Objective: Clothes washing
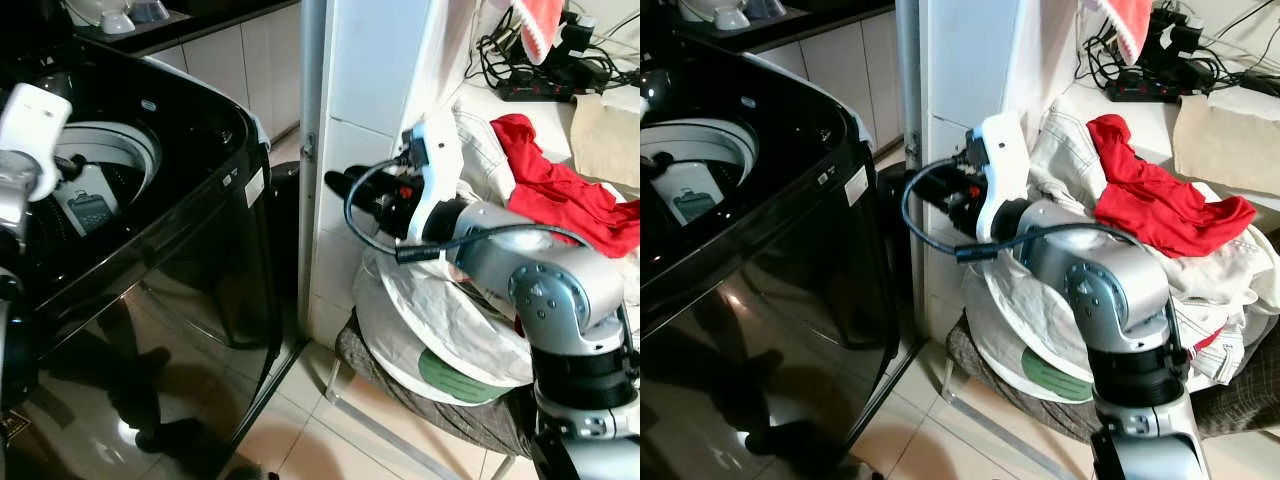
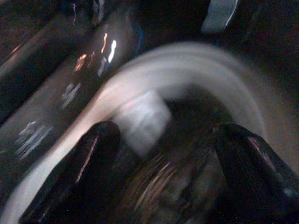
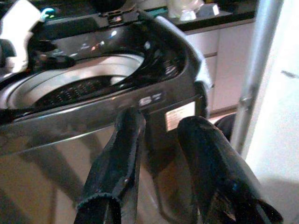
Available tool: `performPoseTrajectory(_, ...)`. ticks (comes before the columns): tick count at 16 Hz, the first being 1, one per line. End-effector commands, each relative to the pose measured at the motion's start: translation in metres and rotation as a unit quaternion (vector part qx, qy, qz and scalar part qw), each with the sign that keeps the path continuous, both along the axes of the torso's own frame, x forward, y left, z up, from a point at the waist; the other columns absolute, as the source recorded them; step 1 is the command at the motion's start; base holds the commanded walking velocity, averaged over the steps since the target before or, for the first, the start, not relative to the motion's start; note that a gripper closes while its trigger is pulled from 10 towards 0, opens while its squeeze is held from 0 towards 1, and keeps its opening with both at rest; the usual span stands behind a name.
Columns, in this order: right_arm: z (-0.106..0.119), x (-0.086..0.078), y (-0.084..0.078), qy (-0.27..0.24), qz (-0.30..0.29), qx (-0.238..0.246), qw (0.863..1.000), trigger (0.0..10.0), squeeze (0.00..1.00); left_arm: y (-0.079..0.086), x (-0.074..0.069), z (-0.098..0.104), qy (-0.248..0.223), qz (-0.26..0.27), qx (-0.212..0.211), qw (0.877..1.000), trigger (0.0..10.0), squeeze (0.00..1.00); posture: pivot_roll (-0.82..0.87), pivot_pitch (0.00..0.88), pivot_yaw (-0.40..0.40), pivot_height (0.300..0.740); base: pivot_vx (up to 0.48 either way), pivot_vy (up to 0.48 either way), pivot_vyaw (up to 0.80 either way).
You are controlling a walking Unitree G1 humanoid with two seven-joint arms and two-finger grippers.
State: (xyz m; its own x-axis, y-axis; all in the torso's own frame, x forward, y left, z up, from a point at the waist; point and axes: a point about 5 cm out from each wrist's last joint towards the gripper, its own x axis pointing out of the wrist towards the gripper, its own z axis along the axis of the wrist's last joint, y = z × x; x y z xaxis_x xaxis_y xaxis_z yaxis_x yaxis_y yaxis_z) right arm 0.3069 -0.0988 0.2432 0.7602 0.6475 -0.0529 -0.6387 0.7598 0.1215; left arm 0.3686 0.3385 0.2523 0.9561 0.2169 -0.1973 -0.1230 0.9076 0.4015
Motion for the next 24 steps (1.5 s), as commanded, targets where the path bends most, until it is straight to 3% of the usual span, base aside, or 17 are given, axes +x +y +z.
performPoseTrajectory(1,0.006,0.012,-0.018,-0.024,-0.077,-0.008,0.997,10.0,0.0,-0.025,0.008,0.028,-0.102,-0.08,-0.041,0.991,10.0,0.0,-0.03,0.0,0.011,0.74,0.0,0.0,0.0)
performPoseTrajectory(2,0.005,0.017,-0.027,-0.03,-0.117,-0.015,0.993,10.0,0.0,-0.038,0.009,0.033,-0.139,-0.117,-0.068,0.981,10.0,0.0,-0.03,0.0,0.018,0.74,0.0,0.0,0.0)
performPoseTrajectory(3,0.007,0.027,-0.052,-0.046,-0.209,-0.03,0.976,10.0,1.0,-0.069,0.007,0.031,-0.192,-0.195,-0.13,0.953,10.0,0.0,-0.04,0.0,0.021,0.74,0.0,0.0,0.0)
performPoseTrajectory(4,0.013,0.031,-0.079,-0.06,-0.282,-0.036,0.957,10.0,1.0,-0.105,-0.004,0.021,-0.22,-0.26,-0.161,0.926,10.0,0.0,-0.05,0.0,0.028,0.74,0.0,0.0,0.0)
performPoseTrajectory(5,0.016,0.032,-0.098,-0.062,-0.322,-0.053,0.943,10.0,1.0,-0.128,-0.014,0.013,-0.225,-0.307,-0.174,0.908,10.0,0.0,-0.06,0.0,0.03,0.74,0.0,0.0,0.0)
performPoseTrajectory(8,0.013,0.029,-0.139,-0.049,-0.396,-0.093,0.912,10.0,1.0,-0.178,-0.037,-0.005,-0.229,-0.384,-0.224,0.866,10.0,0.0,-0.07,0.0,0.029,0.74,0.0,0.0,0.0)
performPoseTrajectory(9,0.011,0.027,-0.149,-0.043,-0.414,-0.099,0.904,10.0,1.0,-0.191,-0.044,-0.01,-0.223,-0.404,-0.224,0.858,10.0,0.0,-0.08,0.0,0.031,0.74,0.0,0.0,0.0)
performPoseTrajectory(11,0.008,0.024,-0.17,-0.028,-0.438,-0.119,0.89,10.0,1.0,-0.214,-0.058,-0.028,-0.182,-0.45,-0.178,0.856,10.0,0.0,-0.08,0.0,0.033,0.74,0.0,0.0,0.0)
performPoseTrajectory(13,0.004,0.023,-0.18,-0.011,-0.441,-0.135,0.887,10.0,1.0,-0.223,-0.069,-0.052,-0.133,-0.458,-0.155,0.865,10.0,0.0,-0.09,0.0,0.038,0.74,0.0,0.0,0.0)
performPoseTrajectory(14,0.002,0.022,-0.184,-0.004,-0.446,-0.133,0.885,10.0,1.0,-0.226,-0.073,-0.052,-0.136,-0.464,-0.163,0.86,10.0,0.0,-0.09,0.0,0.037,0.74,0.0,0.0,0.0)
performPoseTrajectory(16,-0.004,0.019,-0.197,0.018,-0.471,-0.117,0.874,10.0,1.0,-0.233,-0.085,-0.045,-0.149,-0.497,-0.182,0.835,10.0,0.0,-0.09,0.0,0.031,0.74,0.0,0.0,0.0)
performPoseTrajectory(18,-0.009,0.018,-0.204,0.03,-0.48,-0.105,0.871,10.0,1.0,-0.236,-0.092,-0.043,-0.146,-0.51,-0.197,0.825,10.0,0.0,-0.09,0.0,0.029,0.74,0.0,0.0,0.0)
performPoseTrajectory(20,-0.012,0.022,-0.205,0.033,-0.465,-0.082,0.881,10.0,1.0,-0.242,-0.101,-0.041,-0.135,-0.539,-0.207,0.805,10.0,0.0,-0.09,0.0,0.028,0.74,0.0,0.0,0.0)
performPoseTrajectory(21,-0.017,0.027,-0.201,0.044,-0.437,-0.068,0.896,10.0,1.0,-0.245,-0.106,-0.04,-0.126,-0.556,-0.2,0.797,10.0,0.0,-0.09,0.0,0.028,0.74,0.0,0.0,0.0)
performPoseTrajectory(22,-0.028,0.029,-0.204,0.07,-0.445,-0.097,0.888,10.0,0.0,-0.247,-0.112,-0.041,-0.111,-0.574,-0.192,0.788,10.0,0.0,-0.09,0.0,0.027,0.74,0.0,0.0,0.0)
performPoseTrajectory(24,-0.037,0.029,-0.207,0.095,-0.453,-0.103,0.88,10.0,0.0,-0.248,-0.117,-0.041,-0.096,-0.59,-0.187,0.779,10.0,0.0,-0.08,0.0,0.021,0.74,0.0,0.0,0.0)
